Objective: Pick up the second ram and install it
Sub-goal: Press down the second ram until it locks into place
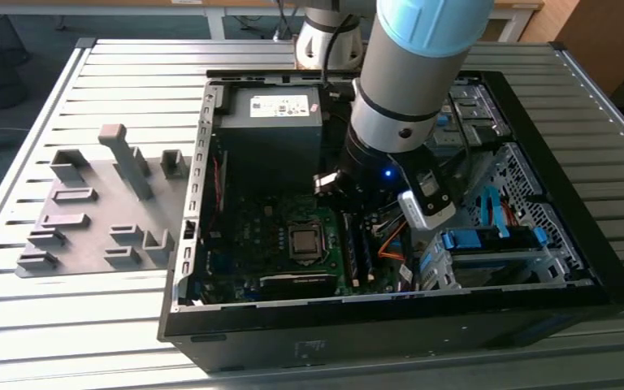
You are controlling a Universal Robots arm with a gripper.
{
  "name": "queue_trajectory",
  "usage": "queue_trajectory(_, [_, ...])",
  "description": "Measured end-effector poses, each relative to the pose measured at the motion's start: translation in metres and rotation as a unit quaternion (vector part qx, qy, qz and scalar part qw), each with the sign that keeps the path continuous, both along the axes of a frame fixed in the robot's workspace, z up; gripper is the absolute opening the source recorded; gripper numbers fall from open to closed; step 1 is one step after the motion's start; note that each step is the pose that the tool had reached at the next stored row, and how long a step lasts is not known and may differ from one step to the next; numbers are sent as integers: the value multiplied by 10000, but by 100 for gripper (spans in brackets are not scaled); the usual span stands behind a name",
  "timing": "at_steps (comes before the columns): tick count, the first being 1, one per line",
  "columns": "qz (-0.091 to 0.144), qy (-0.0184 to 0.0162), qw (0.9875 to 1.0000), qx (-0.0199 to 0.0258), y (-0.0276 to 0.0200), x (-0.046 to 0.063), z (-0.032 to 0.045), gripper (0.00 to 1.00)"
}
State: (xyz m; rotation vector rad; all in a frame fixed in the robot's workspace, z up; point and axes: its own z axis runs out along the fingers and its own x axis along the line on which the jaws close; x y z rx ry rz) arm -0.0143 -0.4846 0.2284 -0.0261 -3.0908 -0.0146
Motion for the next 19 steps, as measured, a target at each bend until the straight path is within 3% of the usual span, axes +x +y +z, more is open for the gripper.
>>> queue_trajectory(19, [0, 2, 10000, -4, -1, -2, -127, 11])
